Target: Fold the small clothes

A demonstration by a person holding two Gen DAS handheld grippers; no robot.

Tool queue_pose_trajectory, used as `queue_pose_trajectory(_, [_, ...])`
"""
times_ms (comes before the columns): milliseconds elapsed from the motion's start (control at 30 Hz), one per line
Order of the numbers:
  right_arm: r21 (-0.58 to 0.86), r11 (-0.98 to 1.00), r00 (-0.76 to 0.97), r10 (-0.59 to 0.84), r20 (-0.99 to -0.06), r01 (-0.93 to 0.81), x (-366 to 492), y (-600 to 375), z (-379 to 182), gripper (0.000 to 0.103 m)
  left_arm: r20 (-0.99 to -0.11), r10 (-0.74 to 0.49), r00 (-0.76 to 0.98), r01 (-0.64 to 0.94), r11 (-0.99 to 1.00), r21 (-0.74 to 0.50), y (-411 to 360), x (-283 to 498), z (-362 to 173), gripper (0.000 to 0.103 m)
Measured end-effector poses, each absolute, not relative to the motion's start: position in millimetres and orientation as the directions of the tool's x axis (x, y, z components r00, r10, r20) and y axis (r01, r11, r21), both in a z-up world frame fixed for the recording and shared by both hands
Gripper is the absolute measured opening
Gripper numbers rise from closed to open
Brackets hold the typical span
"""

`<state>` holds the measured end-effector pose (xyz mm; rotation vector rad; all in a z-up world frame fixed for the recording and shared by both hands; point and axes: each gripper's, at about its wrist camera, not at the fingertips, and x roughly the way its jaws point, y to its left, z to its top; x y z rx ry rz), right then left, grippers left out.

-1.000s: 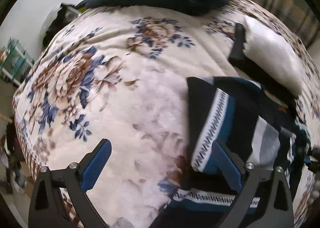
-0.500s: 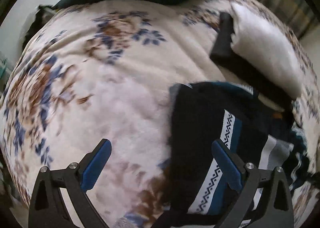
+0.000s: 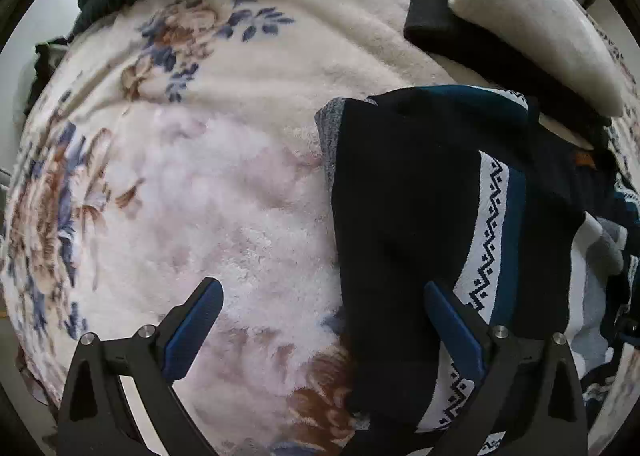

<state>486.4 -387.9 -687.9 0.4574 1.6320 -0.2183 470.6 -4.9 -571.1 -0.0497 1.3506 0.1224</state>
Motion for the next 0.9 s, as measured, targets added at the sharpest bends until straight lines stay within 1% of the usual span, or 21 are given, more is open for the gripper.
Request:
queue_pose_trajectory(67, [0.142, 0.902, -0.041, 0.174, -0.984, 0.409, 483, -390, -675, 0.045, -0.966, 0.075, 0.248, -0.116, 0.992, 0.048, -3, 469, -560, 0.102])
queue_pose_trajectory(133, [0.104, 0.918, -0.039, 0.128, -0.991, 0.382, 481, -389, -655, 0.056, -0.951, 0.073, 0.301, -0.109, 0.993, 0.042, -6, 464, -543, 0.102])
queue_pose_trajectory(167, [0.104, 0.924, -0.027, 0.123, -0.992, 0.369, 480, -388, -644, 0.072, -0.943, 0.065, 0.327, -0.102, 0.994, 0.033, -9, 461, -533, 0.102])
queue_pose_trajectory(200, [0.120, 0.927, -0.012, 0.133, -0.991, 0.356, 480, -387, -634, 0.085, -0.938, 0.063, 0.342, -0.098, 0.995, 0.031, -13, 458, -525, 0.102])
queue_pose_trajectory(267, [0.137, 0.934, 0.009, 0.142, -0.990, 0.331, 482, -384, -617, 0.093, -0.929, 0.063, 0.364, -0.091, 0.995, 0.031, -23, 451, -510, 0.103])
queue_pose_trajectory(367, [0.160, 0.939, 0.060, 0.149, -0.987, 0.303, 485, -387, -594, 0.096, -0.914, 0.063, 0.400, -0.083, 0.996, 0.032, -44, 436, -487, 0.103])
queue_pose_trajectory(467, [0.228, 0.924, 0.087, 0.211, -0.974, 0.307, 480, -405, -577, 0.099, -0.907, 0.066, 0.416, -0.071, 0.997, 0.039, -74, 416, -468, 0.103])
queue_pose_trajectory(600, [0.304, 0.916, 0.056, 0.300, -0.952, 0.261, 460, -430, -568, 0.099, -0.930, 0.075, 0.359, -0.048, 0.997, 0.062, -129, 363, -461, 0.103])
queue_pose_trajectory(733, [0.317, 0.933, -0.023, 0.325, -0.945, 0.170, 434, -477, -561, 0.099, -0.964, 0.027, 0.265, 0.000, 1.000, 0.028, -199, 301, -473, 0.103])
queue_pose_trajectory(900, [0.286, 0.952, -0.119, 0.298, -0.947, 0.105, 408, -540, -562, 0.099, -0.995, -0.089, 0.035, 0.078, 0.993, -0.086, -297, 214, -524, 0.103])
